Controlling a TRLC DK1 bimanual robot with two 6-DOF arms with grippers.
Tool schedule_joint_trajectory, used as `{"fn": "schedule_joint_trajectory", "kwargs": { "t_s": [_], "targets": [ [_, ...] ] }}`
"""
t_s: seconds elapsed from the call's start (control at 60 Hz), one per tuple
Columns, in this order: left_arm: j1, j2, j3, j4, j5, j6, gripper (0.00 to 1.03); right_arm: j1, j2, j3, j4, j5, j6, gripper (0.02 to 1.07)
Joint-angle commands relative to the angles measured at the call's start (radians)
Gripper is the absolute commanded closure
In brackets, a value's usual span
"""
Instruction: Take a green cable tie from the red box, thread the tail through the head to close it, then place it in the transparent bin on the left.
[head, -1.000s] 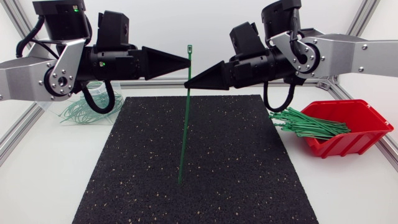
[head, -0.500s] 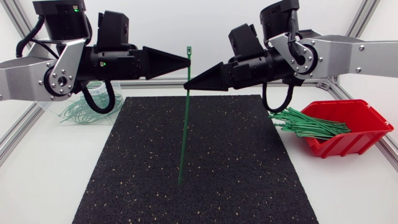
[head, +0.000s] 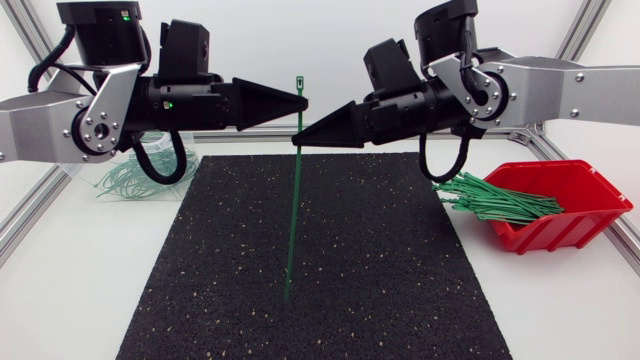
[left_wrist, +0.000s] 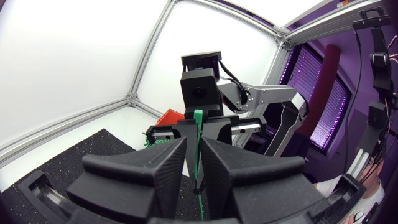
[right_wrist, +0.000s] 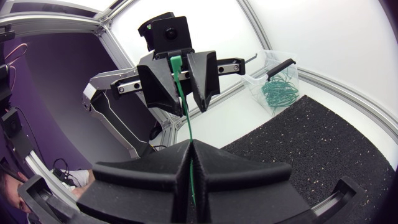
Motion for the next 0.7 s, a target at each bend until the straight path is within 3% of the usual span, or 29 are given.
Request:
{"fn": "schedule_joint_trajectory", "kwargs": {
  "t_s": [0.0, 0.683],
  "targets": [
    [-0.006, 0.002, 0.007, -0.005, -0.004, 0.017, 0.84, 0.006, 0.010, -0.013, 0.009, -0.012, 0.016, 1.01],
    [0.008, -0.017, 0.005, -0.013, -0.007, 0.028, 0.85, -0.002, 0.001, -0.035, 0.021, -0.007, 0.014, 1.01]
  ]
}}
